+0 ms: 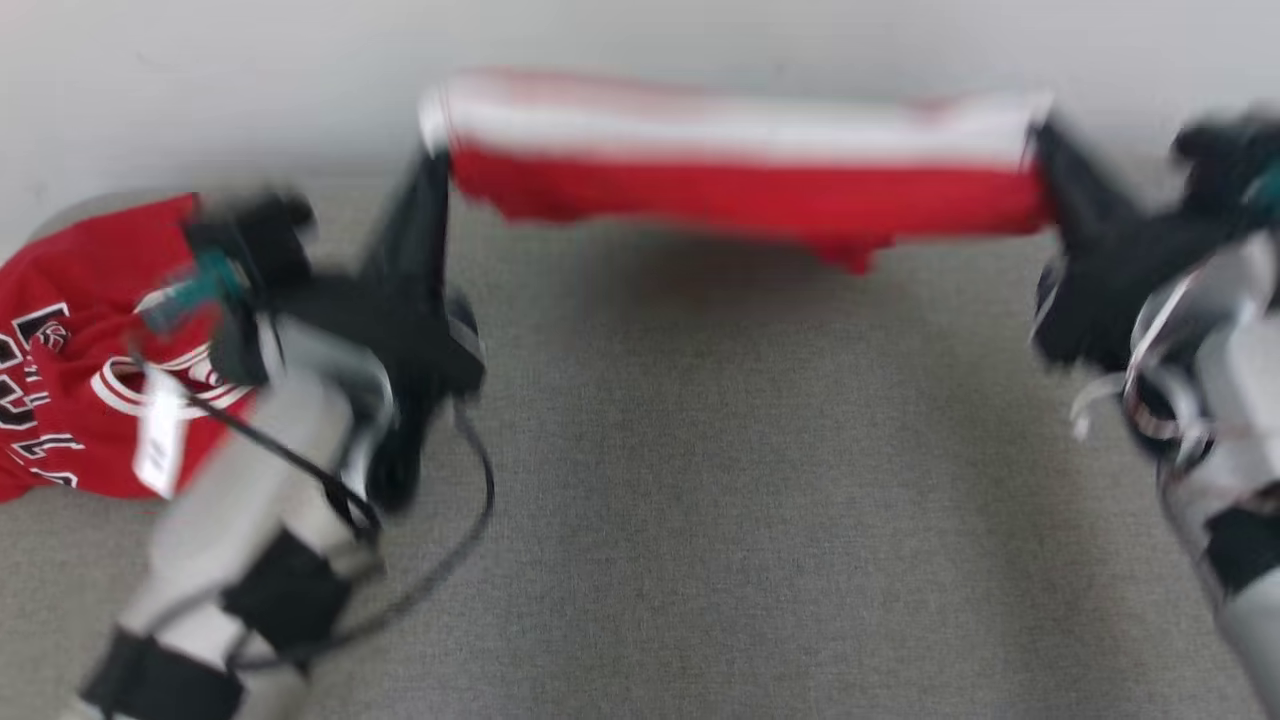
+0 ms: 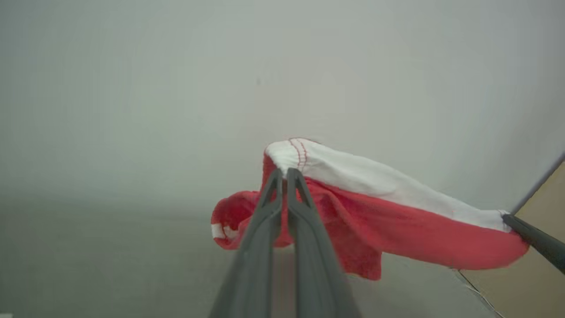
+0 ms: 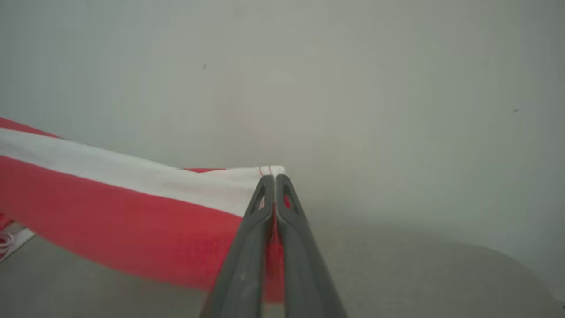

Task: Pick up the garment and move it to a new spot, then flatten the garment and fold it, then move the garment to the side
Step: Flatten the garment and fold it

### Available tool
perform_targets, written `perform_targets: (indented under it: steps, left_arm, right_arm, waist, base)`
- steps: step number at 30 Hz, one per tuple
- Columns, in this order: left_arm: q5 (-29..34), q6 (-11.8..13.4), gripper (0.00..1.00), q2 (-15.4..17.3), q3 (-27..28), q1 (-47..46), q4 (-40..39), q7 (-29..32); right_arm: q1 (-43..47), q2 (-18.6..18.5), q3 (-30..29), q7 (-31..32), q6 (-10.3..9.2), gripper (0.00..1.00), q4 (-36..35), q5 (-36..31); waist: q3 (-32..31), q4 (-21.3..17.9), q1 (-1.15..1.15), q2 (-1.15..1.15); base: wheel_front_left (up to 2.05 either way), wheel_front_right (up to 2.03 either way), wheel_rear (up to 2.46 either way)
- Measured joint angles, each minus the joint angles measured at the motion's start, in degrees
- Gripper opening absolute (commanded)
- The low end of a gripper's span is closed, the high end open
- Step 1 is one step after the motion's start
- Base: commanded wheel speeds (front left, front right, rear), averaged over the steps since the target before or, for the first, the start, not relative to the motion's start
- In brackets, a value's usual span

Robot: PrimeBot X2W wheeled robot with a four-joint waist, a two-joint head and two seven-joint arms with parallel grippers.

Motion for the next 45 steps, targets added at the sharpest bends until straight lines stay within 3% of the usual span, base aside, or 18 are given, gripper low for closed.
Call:
perform_targets:
  steps: [3,8,12,21,26,45]
  left_arm:
    - [-0.02,-0.96,0.0,-0.46,-2.63,7.21,4.28,0.04]
    - [-0.05,-3.19,0.0,-0.08,-4.8,13.5,8.38,0.0]
    - [0.34,-5.02,0.0,-0.71,-6.13,14.05,10.43,-0.04]
    - [0.31,-7.46,0.0,-1.13,-7.08,21.76,14.06,-0.31]
    - [0.27,-7.95,0.0,-1.41,-7.05,25.16,14.86,-0.47]
    - [2.53,-8.02,0.0,-0.16,-6.98,33.67,11.61,-0.64]
  right_arm:
    - [6.31,0.01,1.96,-0.05,2.1,0.0,1.4,0.12]
    - [12.8,1.7,4.5,-1.16,2.75,0.0,1.23,0.86]
    - [18.07,0.68,5.59,-2.1,3.18,0.0,1.31,0.94]
    - [31.97,0.92,5.36,-4.36,3.09,0.0,-0.64,2.47]
    - [37.63,0.97,4.44,-5.23,1.87,0.0,-2.14,3.74]
    - [51.43,1.75,4.36,-4.46,0.04,0.0,-10.17,7.4]
  waist:
    - [1.5,0.23,0.0,0.0]
    - [2.75,-0.05,0.0,0.0]
    - [1.72,-0.37,-0.01,-0.01]
    - [-3.52,-0.42,-0.02,-0.01]
    - [-6.24,-0.12,-0.03,-0.02]
    - [-9.88,1.34,-0.02,-0.02]
  base:
    - [0.0,0.0,0.0]
    - [0.0,0.0,0.0]
    - [0.0,0.0,0.0]
    - [0.0,0.0,0.0]
    - [0.0,0.0,0.0]
    - [0.0,0.0,0.0]
